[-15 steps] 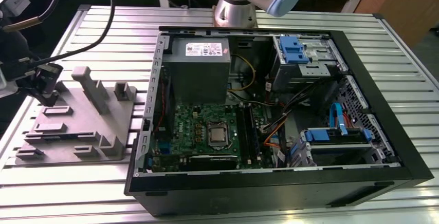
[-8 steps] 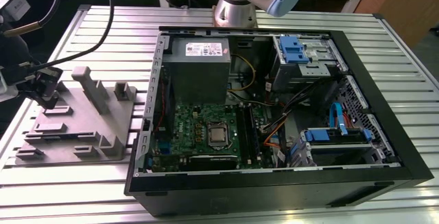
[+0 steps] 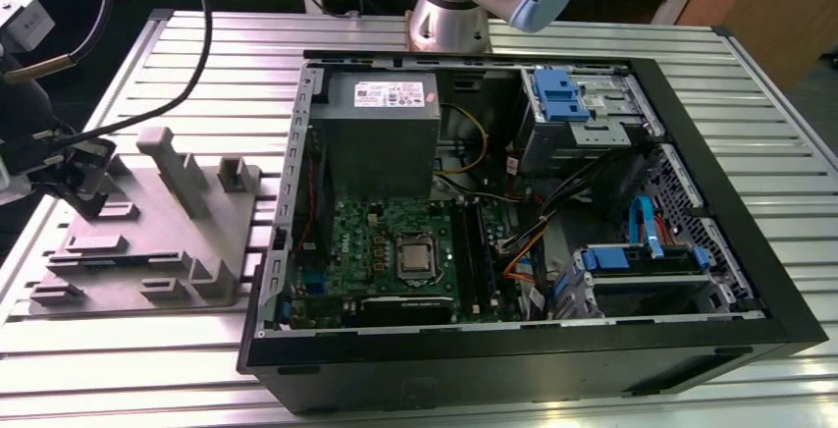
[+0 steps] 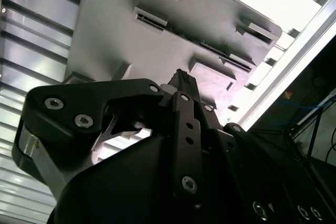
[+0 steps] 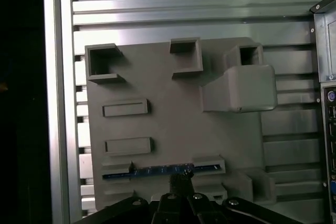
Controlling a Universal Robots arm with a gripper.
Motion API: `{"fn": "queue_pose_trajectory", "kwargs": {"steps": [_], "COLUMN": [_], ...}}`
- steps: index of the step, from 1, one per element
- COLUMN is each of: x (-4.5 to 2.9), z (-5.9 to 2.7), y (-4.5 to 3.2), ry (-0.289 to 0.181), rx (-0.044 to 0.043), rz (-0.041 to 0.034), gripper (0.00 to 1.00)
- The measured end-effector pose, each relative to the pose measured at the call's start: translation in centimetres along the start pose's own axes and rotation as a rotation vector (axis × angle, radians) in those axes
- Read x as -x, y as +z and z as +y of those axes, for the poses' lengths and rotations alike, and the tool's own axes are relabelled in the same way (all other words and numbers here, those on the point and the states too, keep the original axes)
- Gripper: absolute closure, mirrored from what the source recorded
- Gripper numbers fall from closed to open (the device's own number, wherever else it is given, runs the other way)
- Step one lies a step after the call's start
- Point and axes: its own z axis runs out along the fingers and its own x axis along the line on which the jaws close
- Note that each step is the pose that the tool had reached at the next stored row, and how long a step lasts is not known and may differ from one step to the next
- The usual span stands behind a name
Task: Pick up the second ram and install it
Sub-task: 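Reach for the second ram, then pick up the second ram and move it above second insertion slot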
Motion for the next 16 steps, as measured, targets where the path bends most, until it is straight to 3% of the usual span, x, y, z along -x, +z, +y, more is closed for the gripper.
{"fn": "queue_pose_trajectory", "kwargs": {"steps": [7, 16], "x": [-0.46, -0.50], "z": [-0.27, -0.28], "y": [0.50, 0.51], "ry": [0.000, 0.000], "rx": [0.0000, -0.0011], "rz": [-0.0003, -0.0001], "gripper": [0.90, 0.90]}}
